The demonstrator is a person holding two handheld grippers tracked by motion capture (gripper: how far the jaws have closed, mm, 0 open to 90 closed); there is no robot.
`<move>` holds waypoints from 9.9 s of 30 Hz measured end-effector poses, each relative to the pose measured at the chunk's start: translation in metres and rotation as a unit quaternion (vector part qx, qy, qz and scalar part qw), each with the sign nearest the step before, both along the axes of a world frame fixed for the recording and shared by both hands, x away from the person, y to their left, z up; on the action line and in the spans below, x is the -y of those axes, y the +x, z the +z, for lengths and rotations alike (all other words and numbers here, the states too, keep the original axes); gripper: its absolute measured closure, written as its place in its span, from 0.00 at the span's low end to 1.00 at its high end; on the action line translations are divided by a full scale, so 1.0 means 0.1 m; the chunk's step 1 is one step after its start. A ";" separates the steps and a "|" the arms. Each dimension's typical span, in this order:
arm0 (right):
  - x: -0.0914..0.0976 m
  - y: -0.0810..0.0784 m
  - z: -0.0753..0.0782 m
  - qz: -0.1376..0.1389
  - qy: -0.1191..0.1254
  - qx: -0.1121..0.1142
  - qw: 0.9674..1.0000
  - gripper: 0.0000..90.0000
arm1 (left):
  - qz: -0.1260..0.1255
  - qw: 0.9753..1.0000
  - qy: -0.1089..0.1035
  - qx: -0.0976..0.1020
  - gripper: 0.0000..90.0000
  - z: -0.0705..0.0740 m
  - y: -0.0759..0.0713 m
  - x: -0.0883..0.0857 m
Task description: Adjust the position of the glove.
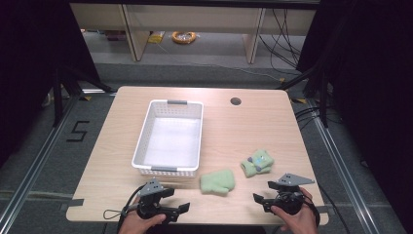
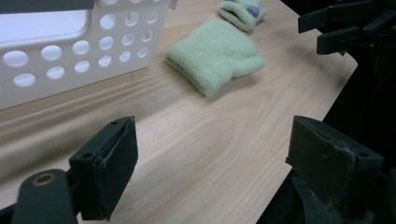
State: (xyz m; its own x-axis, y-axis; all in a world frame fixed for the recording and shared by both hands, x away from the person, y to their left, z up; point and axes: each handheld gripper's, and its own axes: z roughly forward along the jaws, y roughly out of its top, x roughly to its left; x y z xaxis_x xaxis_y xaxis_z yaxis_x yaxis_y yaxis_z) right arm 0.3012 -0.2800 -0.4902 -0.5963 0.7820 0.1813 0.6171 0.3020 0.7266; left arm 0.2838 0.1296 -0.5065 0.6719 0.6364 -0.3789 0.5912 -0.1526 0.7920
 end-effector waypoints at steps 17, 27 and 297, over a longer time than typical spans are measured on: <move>-0.13 0.05 0.11 0.024 -0.010 0.014 1.000 0.43 | -0.016 1.000 0.007 0.011 0.26 0.03 0.05 0.16; -0.42 0.31 0.21 0.055 -0.018 0.024 0.998 0.58 | -0.038 0.998 0.038 0.016 0.39 0.05 0.21 0.43; -0.42 -0.19 0.23 0.057 -0.010 -0.068 0.996 0.81 | -0.083 0.992 0.034 -0.084 0.49 0.10 0.53 0.91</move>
